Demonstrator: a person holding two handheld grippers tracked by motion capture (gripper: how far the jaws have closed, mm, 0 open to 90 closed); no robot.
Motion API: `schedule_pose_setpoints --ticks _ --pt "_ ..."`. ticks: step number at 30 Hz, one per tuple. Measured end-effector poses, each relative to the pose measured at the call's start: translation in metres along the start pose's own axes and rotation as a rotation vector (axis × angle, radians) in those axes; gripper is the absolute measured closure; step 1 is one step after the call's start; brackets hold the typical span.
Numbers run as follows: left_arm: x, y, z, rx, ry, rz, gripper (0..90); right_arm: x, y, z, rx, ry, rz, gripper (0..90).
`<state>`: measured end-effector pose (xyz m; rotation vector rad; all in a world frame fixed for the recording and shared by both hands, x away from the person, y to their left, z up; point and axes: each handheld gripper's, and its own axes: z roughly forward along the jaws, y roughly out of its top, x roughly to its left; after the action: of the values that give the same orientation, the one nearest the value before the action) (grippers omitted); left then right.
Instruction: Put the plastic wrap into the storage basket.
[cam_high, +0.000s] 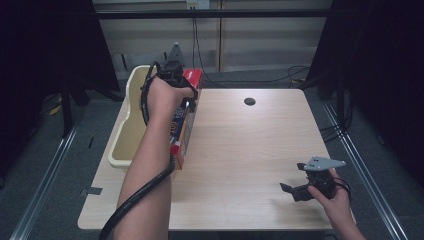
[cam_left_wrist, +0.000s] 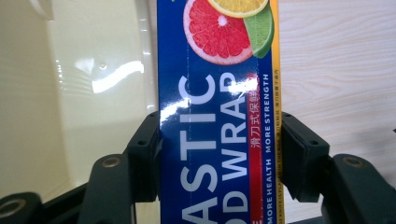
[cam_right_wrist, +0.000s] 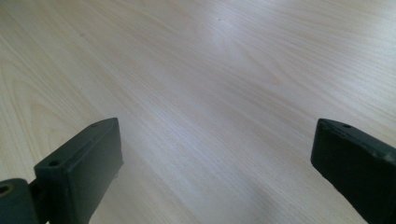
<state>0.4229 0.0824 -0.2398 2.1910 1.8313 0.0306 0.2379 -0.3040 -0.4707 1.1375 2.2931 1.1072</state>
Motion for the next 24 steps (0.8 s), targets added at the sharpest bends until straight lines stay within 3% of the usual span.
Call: schedule_pose_setpoints --ticks 9,24 --pt "0.012 -0.002 -0.012 -0.005 0.003 -0.013 41.5 0.001 0.000 0.000 0.003 -0.001 0.006 2.0" --pt "0.018 -0.004 -0.034 -0.016 0.021 -0.025 41.4 0.001 0.001 0.000 0.002 -0.001 0.002 2.0"
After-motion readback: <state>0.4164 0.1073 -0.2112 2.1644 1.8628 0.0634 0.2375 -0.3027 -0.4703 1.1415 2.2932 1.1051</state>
